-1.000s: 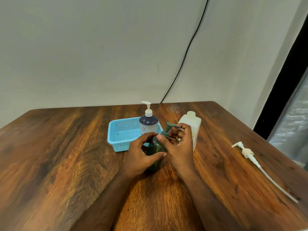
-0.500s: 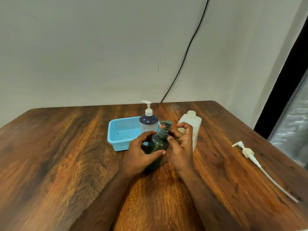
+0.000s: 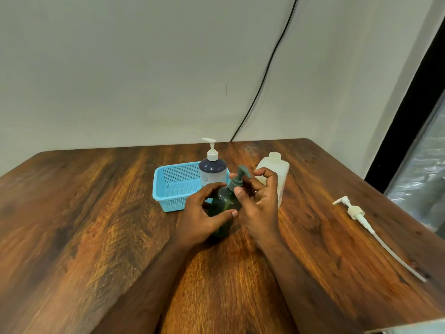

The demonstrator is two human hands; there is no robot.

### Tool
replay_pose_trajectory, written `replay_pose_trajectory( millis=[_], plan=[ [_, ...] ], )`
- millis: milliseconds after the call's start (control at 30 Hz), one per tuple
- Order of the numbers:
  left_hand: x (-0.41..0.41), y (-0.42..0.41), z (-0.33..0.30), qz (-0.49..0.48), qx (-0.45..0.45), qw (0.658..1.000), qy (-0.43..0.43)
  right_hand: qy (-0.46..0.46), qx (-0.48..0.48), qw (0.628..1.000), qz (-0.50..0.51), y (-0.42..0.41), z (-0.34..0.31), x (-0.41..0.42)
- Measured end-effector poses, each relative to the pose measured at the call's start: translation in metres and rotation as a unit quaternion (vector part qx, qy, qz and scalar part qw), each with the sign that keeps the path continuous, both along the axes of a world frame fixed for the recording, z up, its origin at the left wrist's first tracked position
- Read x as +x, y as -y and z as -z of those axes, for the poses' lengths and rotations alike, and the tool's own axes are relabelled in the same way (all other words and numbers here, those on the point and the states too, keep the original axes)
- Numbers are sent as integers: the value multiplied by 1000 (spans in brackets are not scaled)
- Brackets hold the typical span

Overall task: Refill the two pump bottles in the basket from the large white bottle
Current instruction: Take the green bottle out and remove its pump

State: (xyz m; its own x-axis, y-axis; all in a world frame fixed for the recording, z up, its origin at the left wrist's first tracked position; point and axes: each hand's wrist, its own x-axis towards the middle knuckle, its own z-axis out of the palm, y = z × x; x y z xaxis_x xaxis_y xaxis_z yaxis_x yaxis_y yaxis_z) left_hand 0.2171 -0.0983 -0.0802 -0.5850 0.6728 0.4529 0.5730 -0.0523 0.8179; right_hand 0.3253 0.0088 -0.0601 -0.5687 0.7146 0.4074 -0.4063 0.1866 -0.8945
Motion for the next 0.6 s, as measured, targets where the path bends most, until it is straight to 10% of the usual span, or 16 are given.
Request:
replay_pose_trajectory(
  millis=[367,600],
  plan=[
    [-6,15,7,86,-10,967,239,-113,-108,984,-81,-2,-2,2],
    [2,10,-5,3,-36,999,14,-153,-132,979,-40,-9,-11,8]
  ],
)
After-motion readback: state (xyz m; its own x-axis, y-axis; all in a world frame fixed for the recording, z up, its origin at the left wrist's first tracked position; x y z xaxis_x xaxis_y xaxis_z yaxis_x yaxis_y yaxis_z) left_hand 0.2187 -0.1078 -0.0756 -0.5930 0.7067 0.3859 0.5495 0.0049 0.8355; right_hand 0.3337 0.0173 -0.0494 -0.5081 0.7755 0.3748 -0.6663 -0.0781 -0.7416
